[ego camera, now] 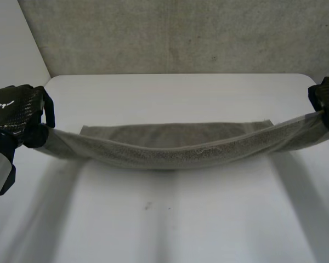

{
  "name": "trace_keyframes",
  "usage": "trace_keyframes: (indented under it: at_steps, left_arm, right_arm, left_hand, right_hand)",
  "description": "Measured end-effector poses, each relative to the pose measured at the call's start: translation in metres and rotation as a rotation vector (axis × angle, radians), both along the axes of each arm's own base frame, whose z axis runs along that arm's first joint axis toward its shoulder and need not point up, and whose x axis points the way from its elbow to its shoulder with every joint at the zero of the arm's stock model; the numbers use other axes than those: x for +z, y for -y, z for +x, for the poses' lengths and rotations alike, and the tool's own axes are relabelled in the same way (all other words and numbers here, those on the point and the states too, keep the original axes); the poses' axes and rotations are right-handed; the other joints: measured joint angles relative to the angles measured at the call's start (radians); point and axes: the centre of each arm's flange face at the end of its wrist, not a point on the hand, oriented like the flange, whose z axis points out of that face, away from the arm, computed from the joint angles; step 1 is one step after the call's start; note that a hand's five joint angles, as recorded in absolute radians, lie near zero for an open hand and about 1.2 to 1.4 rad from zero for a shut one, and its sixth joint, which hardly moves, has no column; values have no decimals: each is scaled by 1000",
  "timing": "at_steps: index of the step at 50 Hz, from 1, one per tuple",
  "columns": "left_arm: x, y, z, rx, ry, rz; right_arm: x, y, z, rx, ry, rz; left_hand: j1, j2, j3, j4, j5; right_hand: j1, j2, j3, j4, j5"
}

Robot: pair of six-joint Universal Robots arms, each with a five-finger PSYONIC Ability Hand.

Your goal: Fold the towel.

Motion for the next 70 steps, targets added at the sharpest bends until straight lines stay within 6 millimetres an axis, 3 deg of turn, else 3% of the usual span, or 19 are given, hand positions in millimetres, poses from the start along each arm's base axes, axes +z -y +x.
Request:
trace_keyframes:
  at_steps: [4,8,16,28,39,41,42,44,46,48,53,56,60,64,70]
  left_arm:
    - [0,0,0,-5,12,7]
    - [-13,10,-3,-21,45,48]
    - [-60,55,-19,-68,129,154]
    - [-107,144,-53,-77,150,159]
    - [-130,203,-67,-14,152,97]
    - [-132,208,-69,-13,154,89]
    - [-132,209,-70,-12,154,86]
    - [-134,211,-72,-17,152,80]
    - [-134,211,-75,-23,148,75]
    - [-132,210,-79,-32,141,70]
    - [-117,202,-86,-51,119,47]
    - [-97,192,-86,-56,96,25]
    - [-75,174,-81,-58,67,15]
    - [-61,150,-73,-58,38,26]
    - [-59,116,-62,-58,5,63]
  right_arm:
    - [2,1,-1,-6,-2,-5]
    - [-9,12,-2,-4,-2,34]
    - [-55,64,-4,-29,-3,174]
    - [-120,138,37,-44,2,231]
    - [-145,184,64,-73,14,108]
    - [-147,188,67,-75,11,98]
    - [-148,188,68,-76,11,95]
    - [-148,191,71,-80,10,83]
    - [-145,193,72,-87,12,72]
    - [-139,193,73,-92,16,59]
    - [-109,190,72,-102,45,12]
    - [-76,179,69,-105,95,-19]
    - [-54,160,65,-107,136,-19]
    - [-51,136,59,-112,145,25]
    - [-75,100,50,-121,110,141]
  left_hand:
    - [0,0,0,0,0]
    - [0,0,0,0,0]
    - [0,0,0,0,0]
    - [0,0,0,0,0]
    - [0,0,0,0,0]
    - [-105,-91,-92,-92,-82]
    - [-201,-216,-215,-217,-204]
    - [-579,-581,-571,-578,-579]
    - [-767,-767,-765,-768,-760]
    - [-896,-915,-912,-906,-891]
    - [-1011,-1029,-1026,-1029,-994]
    - [-1025,-1044,-1043,-1042,-1001]
    - [-1028,-1049,-1049,-1048,-1005]
    - [-1028,-1050,-1049,-1050,-1006]
    - [-1033,-1052,-1050,-1051,-1006]
  right_hand:
    - [0,0,0,0,0]
    - [0,0,0,0,0]
    - [0,0,0,0,0]
    - [0,0,0,0,0]
    - [-5,-4,-4,-5,-2]
    - [-174,-172,-170,-162,-170]
    - [-237,-235,-233,-234,-246]
    - [-633,-634,-623,-602,-636]
    - [-924,-914,-902,-897,-953]
    - [-1051,-1052,-1048,-1046,-1094]
    - [-1106,-1082,-1092,-1077,-1113]
    - [-1106,-1082,-1092,-1077,-1113]
    - [-1106,-1082,-1092,-1077,-1113]
    - [-1106,-1082,-1092,-1077,-1113]
    - [-1102,-1080,-1090,-1076,-1109]
